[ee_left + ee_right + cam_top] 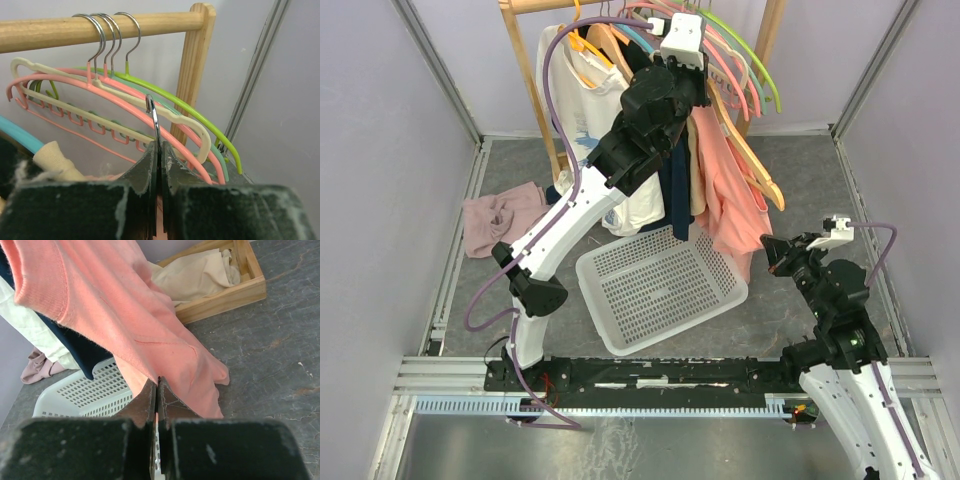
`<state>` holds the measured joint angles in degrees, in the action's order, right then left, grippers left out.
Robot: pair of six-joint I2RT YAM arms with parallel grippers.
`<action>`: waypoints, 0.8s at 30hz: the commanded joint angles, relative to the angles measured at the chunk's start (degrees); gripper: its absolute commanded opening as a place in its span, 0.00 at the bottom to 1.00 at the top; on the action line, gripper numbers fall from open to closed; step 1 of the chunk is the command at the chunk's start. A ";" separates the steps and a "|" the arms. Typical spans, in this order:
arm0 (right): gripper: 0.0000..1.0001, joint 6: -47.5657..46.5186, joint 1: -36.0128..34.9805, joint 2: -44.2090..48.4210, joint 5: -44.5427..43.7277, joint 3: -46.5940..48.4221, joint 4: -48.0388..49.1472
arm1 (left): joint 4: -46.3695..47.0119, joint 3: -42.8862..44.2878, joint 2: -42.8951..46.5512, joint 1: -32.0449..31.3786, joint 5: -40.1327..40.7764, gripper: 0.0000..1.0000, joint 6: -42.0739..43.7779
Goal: Remove the t-shirt from the hanger
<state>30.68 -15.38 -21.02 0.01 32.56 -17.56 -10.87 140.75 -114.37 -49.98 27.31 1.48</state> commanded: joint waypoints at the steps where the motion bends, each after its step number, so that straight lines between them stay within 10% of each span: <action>1: 0.02 -0.57 0.09 -0.77 -1.33 -1.61 -7.84 | 11.01 4.11 6.07 2.01 4.51 0.03 -0.90; 6: 0.02 -1.94 0.09 -2.28 -0.32 0.29 -7.41 | 10.80 2.92 6.33 1.99 3.17 0.03 -1.51; 12: 0.51 -4.49 0.08 -4.82 -0.17 7.43 -9.89 | 10.87 0.09 6.95 1.69 -0.33 0.03 -2.67; 24: 0.64 -11.11 0.09 -9.62 -8.65 27.82 -15.62 | 10.47 -3.20 6.87 -1.06 -3.60 0.03 -2.09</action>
<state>23.97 -15.35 -28.25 -4.62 51.96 -32.16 -5.63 137.73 -110.83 -50.13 25.82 0.27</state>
